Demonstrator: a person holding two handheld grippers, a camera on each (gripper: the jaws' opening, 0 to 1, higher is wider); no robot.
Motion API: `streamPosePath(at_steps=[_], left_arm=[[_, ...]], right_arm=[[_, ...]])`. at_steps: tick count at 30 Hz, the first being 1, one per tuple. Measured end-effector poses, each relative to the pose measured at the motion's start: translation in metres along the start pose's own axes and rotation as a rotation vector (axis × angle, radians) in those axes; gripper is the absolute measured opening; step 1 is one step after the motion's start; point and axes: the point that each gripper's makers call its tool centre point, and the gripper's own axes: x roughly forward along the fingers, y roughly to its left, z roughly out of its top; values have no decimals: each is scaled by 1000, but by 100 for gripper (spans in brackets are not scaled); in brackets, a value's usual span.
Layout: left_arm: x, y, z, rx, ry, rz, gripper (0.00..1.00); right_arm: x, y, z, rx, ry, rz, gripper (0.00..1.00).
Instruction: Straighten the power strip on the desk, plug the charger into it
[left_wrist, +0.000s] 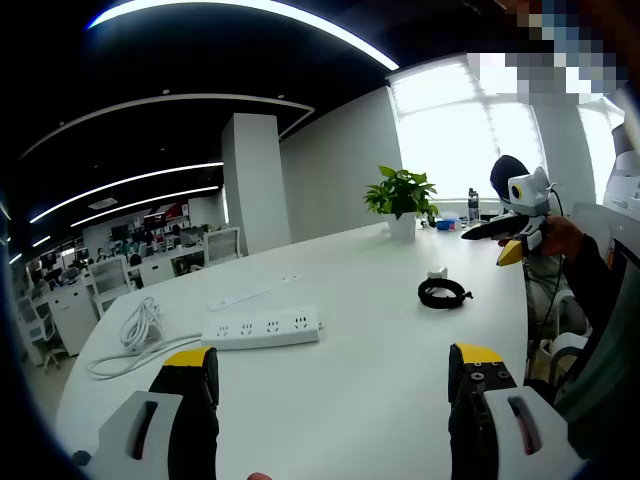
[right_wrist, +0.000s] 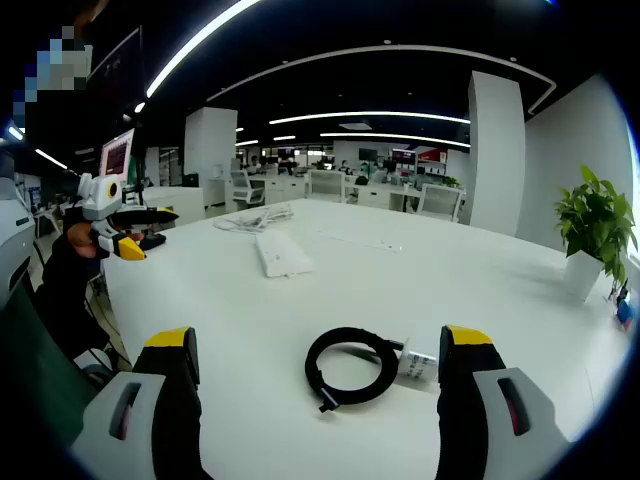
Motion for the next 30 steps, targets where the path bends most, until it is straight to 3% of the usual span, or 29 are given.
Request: streamPosePath(at_steps=[2,6,30], left_arm=[[0,-2,-3,-24,21,-18,96],[-2,-3,-4,-43,14,-27,97],[5,-1,-11,-5,64,-47,99]], right_arm=[[4,5,2,-44,-4,26,100],[9,9,3,-40,-2,46,100],[15,8,6,-48,-17,59,99]])
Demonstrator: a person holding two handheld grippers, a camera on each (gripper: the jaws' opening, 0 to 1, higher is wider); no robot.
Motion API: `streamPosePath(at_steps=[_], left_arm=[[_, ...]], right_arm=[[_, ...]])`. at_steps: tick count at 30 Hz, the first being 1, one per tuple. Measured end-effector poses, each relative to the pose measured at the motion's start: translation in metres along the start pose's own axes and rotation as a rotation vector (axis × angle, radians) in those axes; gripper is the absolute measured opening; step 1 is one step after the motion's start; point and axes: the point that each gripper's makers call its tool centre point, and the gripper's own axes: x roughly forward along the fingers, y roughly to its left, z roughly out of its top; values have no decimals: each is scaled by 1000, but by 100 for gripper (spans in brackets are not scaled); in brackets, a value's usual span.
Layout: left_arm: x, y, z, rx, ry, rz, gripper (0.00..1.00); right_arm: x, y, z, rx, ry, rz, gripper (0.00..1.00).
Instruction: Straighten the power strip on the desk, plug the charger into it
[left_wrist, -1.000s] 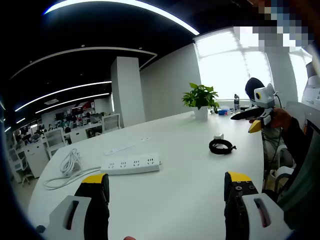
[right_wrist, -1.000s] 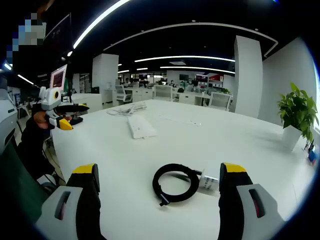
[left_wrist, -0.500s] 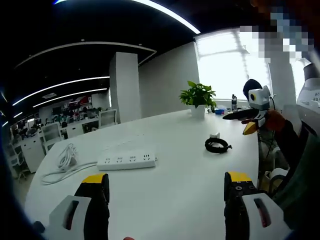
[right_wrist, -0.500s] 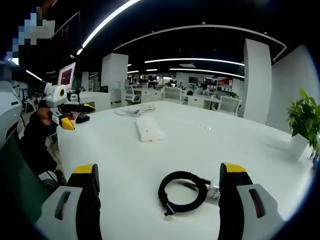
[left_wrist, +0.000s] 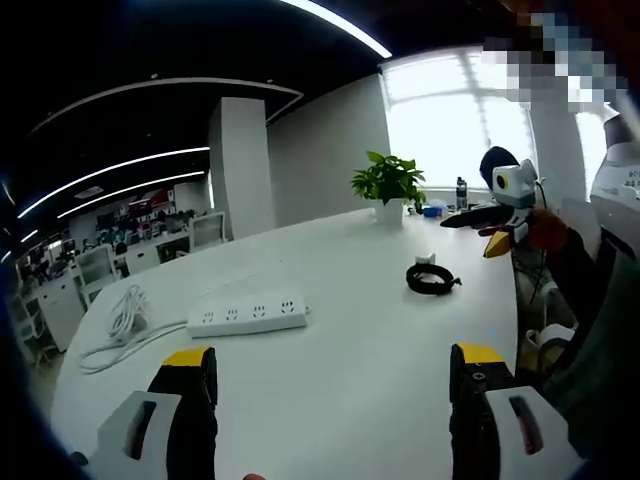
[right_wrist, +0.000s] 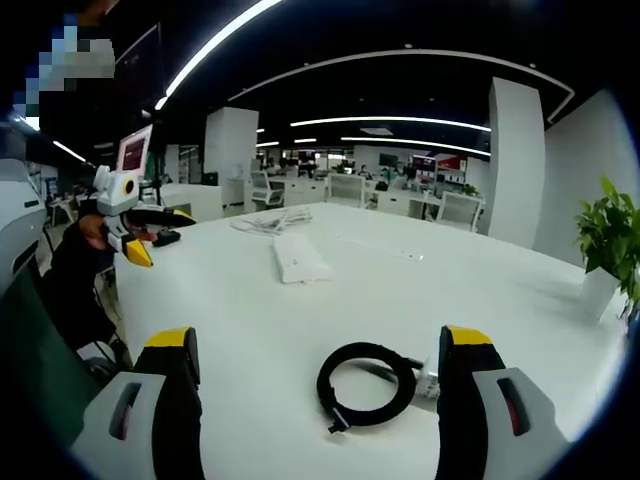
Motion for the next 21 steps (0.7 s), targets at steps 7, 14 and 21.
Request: streamPosePath(at_steps=[7,14,21], left_arm=[[6,2,-1,37,33,-10,99],[12,8,5,77,48,-9,99],[25,10,3,133,92,-8,99]], right_arm=[[2,0,-2,3,4,-1,99],[2,-1,-4,4,5,-2,98],[0,-4,-9,11,8,-6,98]])
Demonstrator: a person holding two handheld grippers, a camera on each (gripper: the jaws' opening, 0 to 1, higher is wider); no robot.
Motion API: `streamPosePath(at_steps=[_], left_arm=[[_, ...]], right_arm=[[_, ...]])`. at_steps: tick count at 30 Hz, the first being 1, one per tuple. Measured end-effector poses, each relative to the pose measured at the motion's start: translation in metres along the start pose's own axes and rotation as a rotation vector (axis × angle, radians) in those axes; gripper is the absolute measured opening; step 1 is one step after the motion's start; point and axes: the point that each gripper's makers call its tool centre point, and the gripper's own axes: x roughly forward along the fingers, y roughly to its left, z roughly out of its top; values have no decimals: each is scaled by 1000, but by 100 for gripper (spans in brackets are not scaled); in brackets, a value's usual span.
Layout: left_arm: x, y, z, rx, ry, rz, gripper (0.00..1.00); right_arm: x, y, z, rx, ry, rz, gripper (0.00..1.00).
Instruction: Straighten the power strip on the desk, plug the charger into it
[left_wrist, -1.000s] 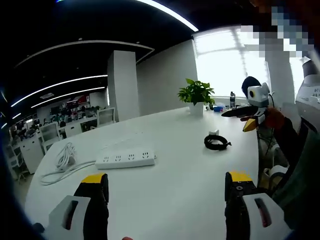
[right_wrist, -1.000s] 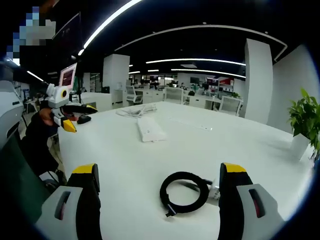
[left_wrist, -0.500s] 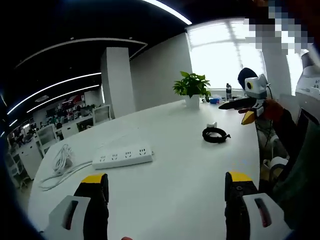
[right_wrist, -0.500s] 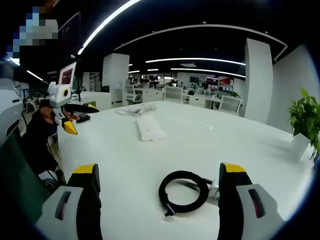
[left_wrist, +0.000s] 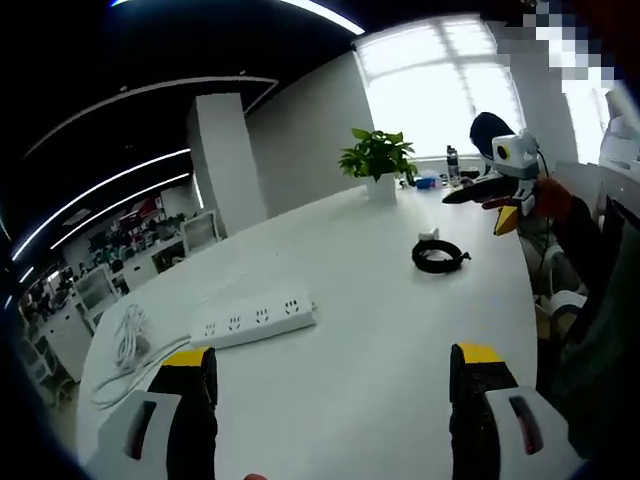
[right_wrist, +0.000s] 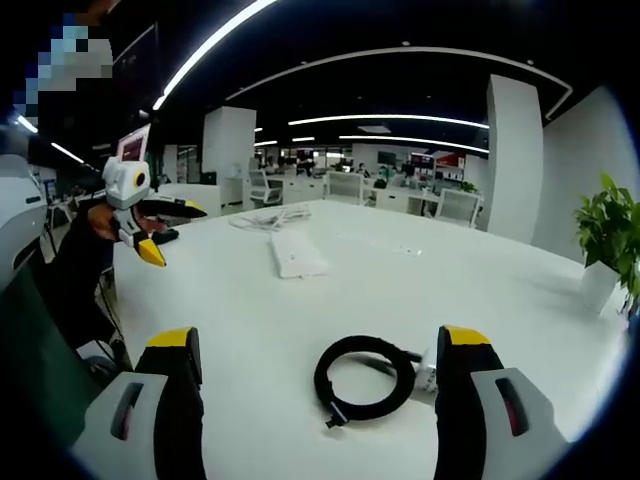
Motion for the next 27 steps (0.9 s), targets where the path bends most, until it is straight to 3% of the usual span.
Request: streamPosePath(at_steps=[6,27], left_arm=[[6,3,-2,47,38,1,99],[29,23,-1,98,85,-31,99]], right_arm=[[0,1,0,7,-6,11,97],[1,2,-7,10,10,9,97]])
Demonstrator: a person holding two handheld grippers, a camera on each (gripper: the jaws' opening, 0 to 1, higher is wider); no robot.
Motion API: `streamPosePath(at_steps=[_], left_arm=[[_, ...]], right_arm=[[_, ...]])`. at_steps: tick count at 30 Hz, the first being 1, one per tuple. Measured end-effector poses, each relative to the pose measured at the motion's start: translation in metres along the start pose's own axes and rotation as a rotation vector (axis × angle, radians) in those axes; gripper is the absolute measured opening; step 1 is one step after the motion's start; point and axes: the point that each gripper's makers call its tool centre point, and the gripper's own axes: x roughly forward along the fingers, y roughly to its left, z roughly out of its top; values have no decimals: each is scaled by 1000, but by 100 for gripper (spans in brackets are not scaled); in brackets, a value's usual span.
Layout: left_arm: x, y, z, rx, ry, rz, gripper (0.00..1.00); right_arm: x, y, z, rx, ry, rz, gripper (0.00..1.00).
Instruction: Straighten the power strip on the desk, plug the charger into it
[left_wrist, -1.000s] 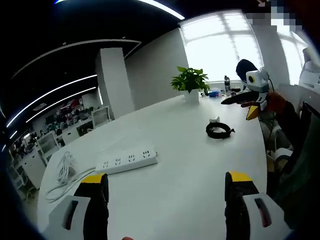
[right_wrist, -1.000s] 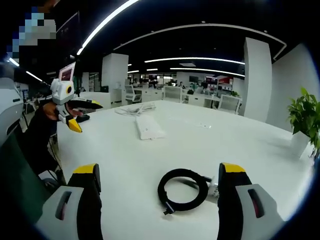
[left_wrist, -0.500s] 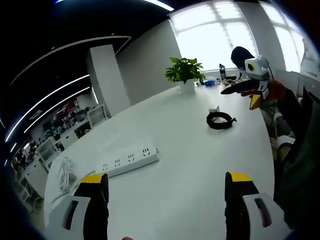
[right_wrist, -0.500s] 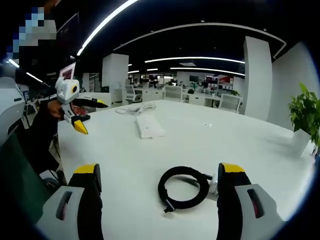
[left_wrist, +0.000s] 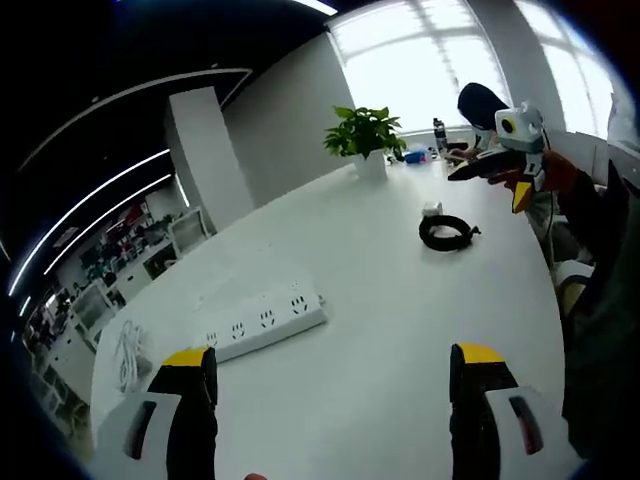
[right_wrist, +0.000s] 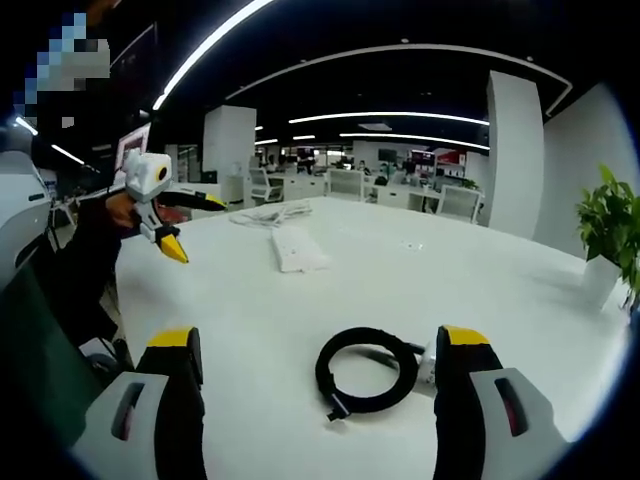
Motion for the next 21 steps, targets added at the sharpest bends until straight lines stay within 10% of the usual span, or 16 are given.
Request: streamPosePath(at_steps=[21], left_arm=[[19,12,-12,50,77,-23,99]], right_arm=[[3,1,-4,4,5,4,96]])
